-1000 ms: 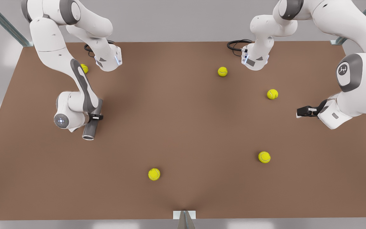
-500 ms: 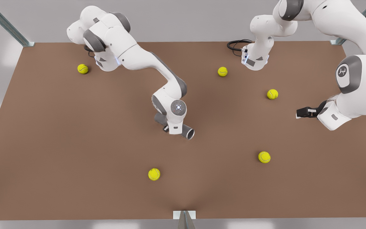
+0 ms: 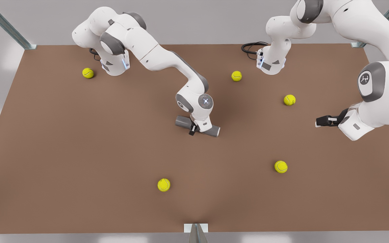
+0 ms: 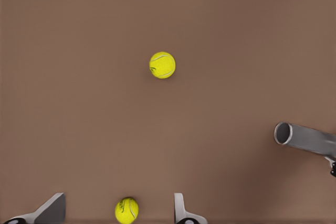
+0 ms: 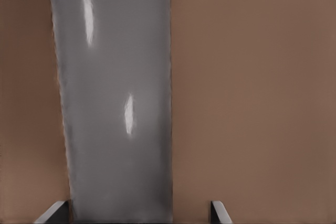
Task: Put the tennis tube upright
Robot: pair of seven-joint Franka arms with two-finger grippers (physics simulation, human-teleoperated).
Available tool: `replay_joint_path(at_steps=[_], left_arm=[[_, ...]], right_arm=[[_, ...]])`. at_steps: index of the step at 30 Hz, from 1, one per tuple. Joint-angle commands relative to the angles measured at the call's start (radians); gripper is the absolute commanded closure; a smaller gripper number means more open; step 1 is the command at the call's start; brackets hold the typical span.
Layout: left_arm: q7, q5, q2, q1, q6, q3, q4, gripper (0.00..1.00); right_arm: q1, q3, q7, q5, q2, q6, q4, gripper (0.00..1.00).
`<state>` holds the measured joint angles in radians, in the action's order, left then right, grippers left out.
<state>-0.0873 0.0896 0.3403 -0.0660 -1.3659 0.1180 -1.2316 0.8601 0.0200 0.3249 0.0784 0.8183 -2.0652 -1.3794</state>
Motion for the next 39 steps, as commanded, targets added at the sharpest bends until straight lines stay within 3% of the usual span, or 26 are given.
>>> replay_joint_path(at_steps=[1, 4, 5, 7, 8, 10, 13, 15, 16, 25, 33, 39], left_arm=[[0.003, 0.001, -0.001, 0.000, -0.001, 0.000, 0.000, 0.00], [0.001, 0.025, 0.049, 0.000, -0.041, -0.029, 0.000, 0.00], [-0.014, 0.065, 0.082, 0.000, -0.045, -0.043, 0.000, 0.00], [-0.057, 0.321, 0.184, -0.003, -0.047, -0.043, -0.054, 0.00], [-0.055, 0.473, 0.287, -0.034, -0.088, -0.044, -0.057, 0.00], [0.027, 0.746, 0.410, -0.141, -0.312, -0.051, -0.095, 0.00], [-0.201, 1.035, 0.543, -0.112, -0.351, -0.049, -0.097, 0.00], [-0.439, 1.127, 0.554, -0.092, -0.352, -0.054, -0.196, 0.00], [-0.574, 1.139, 0.554, -0.072, -0.352, -0.077, -0.238, 0.00], [-0.741, 1.018, 0.502, -0.118, -0.387, -0.130, -0.325, 0.00], [-0.733, 1.119, 0.516, -0.135, -0.545, -0.233, -0.399, 0.00], [-0.755, 1.141, 0.525, -0.141, -0.550, -0.239, -0.413, 0.00]], right_arm=[[-0.006, 0.001, 0.149, -0.078, -0.048, 0.019, 0.002, 0.00], [-0.042, 0.001, 0.141, -0.173, -0.205, 0.168, 0.002, 0.00], [-0.131, 0.000, 0.108, -0.236, -0.289, 0.295, 0.002, 0.00], [-0.413, -0.023, -0.183, -0.198, -0.464, 0.575, 0.003, 0.00], [-0.461, -0.104, -0.185, -0.053, -0.484, 0.638, 0.040, 0.00], [-0.585, -0.169, -0.242, -0.039, -0.482, 0.706, 0.106, 0.00], [-0.684, -0.169, -0.231, -0.031, -0.459, 0.586, 0.152, 0.00], [-0.697, -0.172, -0.237, -0.026, -0.458, 0.574, 0.161, 0.00], [-0.765, -0.169, -0.234, -0.042, -0.449, 0.516, 0.160, 0.00], [-0.808, -0.170, -0.236, -0.002, -0.433, 0.470, 0.161, 0.00], [-0.811, -0.166, -0.239, -0.031, -0.435, 0.478, 0.161, 0.00], [-0.805, -0.166, -0.244, -0.025, -0.435, 0.476, 0.161, 0.00]])
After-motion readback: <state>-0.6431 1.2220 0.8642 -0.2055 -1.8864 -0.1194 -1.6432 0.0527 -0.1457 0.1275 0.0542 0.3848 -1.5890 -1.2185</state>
